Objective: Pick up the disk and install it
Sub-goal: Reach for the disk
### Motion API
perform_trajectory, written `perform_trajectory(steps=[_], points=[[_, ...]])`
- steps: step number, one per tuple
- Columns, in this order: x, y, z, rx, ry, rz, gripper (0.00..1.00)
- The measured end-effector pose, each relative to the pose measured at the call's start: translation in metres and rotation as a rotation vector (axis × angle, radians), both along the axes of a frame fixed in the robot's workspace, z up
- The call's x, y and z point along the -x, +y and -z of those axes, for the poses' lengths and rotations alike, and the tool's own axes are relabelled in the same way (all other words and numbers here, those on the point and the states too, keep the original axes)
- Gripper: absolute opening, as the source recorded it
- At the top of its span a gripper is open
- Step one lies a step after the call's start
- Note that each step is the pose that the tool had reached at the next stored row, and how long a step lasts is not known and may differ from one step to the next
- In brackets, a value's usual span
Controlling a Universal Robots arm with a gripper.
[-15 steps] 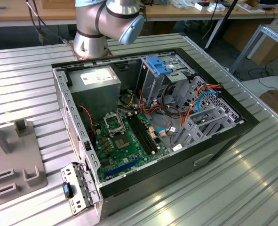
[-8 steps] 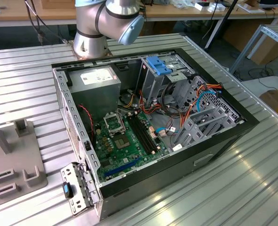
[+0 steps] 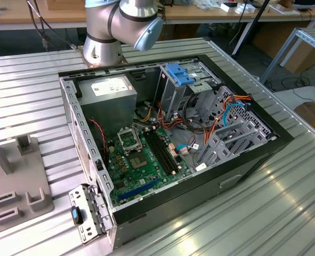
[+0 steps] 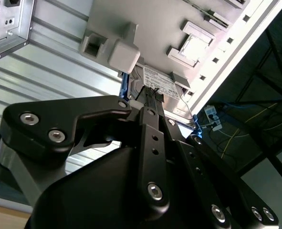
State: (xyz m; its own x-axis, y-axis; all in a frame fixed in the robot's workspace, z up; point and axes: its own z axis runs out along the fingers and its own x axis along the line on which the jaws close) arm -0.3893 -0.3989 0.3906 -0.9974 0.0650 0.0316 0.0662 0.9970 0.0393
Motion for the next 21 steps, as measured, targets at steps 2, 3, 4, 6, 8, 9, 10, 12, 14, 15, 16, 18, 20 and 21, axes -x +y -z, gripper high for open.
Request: perform_trajectory(steps=[2, 3, 4, 6, 8, 9, 10, 12, 14, 15, 16, 18, 20, 21], points=[[0.0004, 0.0000, 0.0000, 0.0000, 0.0000, 0.000, 0.11], [0.0016, 0.0000, 0.0000, 0.0000, -0.0001, 0.000, 0.11], [0.0026, 0.0000, 0.0000, 0.0000, 0.0000, 0.000, 0.11], [0.0056, 0.0000, 0.0000, 0.0000, 0.0000, 0.000, 0.11], [0.0087, 0.0000, 0.0000, 0.0000, 0.0000, 0.000, 0.11], [0.0102, 0.0000, 0.0001, -0.0001, 0.0000, 0.000, 0.11], [0.0121, 0.0000, 0.0001, 0.0000, 0.0000, 0.000, 0.11], [0.0148, 0.0000, 0.0001, 0.0000, 0.0000, 0.000, 0.11], [0.0170, 0.0000, 0.0001, 0.0000, 0.0000, 0.000, 0.11], [0.0178, 0.0000, 0.0001, 0.0000, 0.0000, 0.000, 0.11], [0.0186, 0.0000, 0.0001, -0.0001, -0.0001, 0.000, 0.11], [0.0208, 0.0000, 0.0001, -0.0001, 0.0000, 0.000, 0.11], [0.0226, 0.0000, 0.0000, 0.0000, 0.0000, 0.000, 0.11], [0.0230, 0.0000, 0.0001, 0.0000, 0.0000, 0.000, 0.11]])
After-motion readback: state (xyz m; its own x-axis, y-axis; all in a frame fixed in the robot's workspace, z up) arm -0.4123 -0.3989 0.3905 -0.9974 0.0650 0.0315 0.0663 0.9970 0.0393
